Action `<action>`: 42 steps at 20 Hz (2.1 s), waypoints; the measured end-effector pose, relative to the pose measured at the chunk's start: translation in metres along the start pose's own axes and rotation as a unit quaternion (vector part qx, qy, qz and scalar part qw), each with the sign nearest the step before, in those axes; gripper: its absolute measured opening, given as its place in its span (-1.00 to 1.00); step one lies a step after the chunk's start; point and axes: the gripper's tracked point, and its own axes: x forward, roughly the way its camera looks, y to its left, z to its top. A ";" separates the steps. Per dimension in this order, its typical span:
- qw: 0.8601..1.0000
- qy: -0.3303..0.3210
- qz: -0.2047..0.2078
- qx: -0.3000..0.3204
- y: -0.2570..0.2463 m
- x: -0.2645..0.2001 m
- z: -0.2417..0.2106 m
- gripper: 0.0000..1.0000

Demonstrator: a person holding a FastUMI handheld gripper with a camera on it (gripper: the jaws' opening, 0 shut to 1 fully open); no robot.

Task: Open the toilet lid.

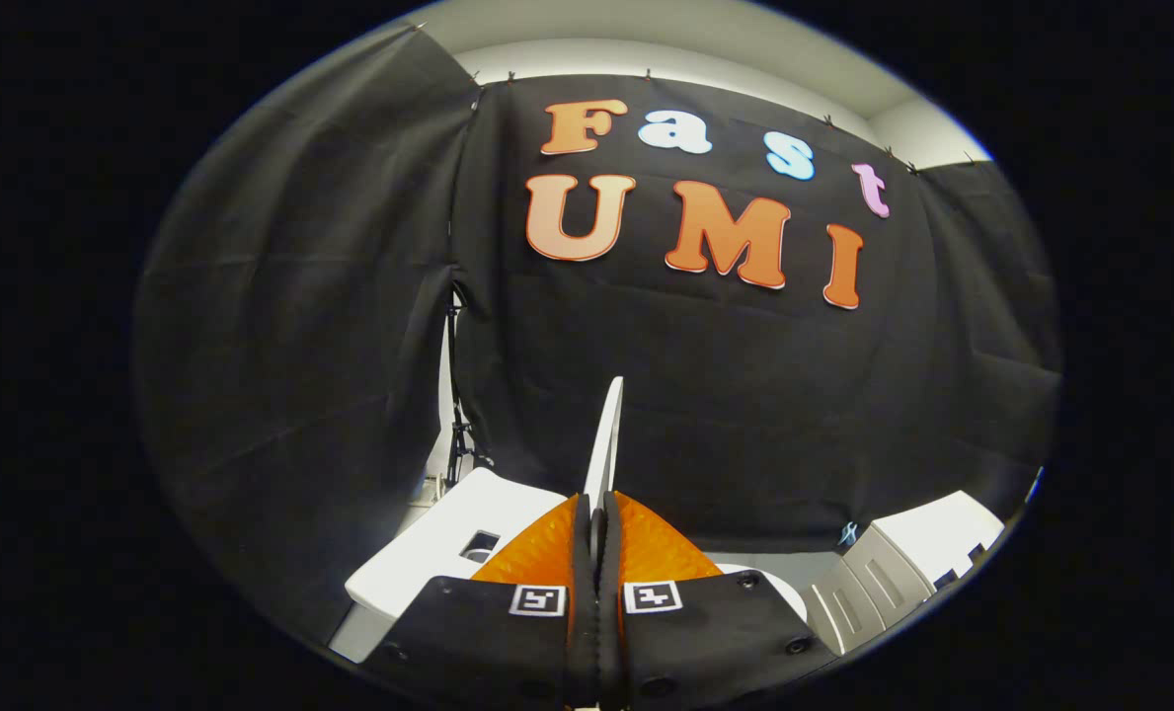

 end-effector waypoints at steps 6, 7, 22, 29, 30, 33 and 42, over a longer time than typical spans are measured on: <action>0.999 -0.004 0.022 -0.023 0.062 0.004 -0.003 -0.84; 0.999 -0.001 0.026 -0.032 0.072 0.006 -0.004 -0.84; 0.996 0.004 0.093 -0.010 0.123 -0.001 -0.009 0.06; 0.992 -0.037 0.120 0.008 0.109 -0.019 0.031 0.84; 0.991 -0.044 0.123 0.013 0.097 -0.022 0.041 0.86; 0.990 -0.064 0.123 0.029 0.057 -0.026 0.068 0.88; 0.987 -0.090 0.084 0.099 -0.117 -0.020 0.099 0.87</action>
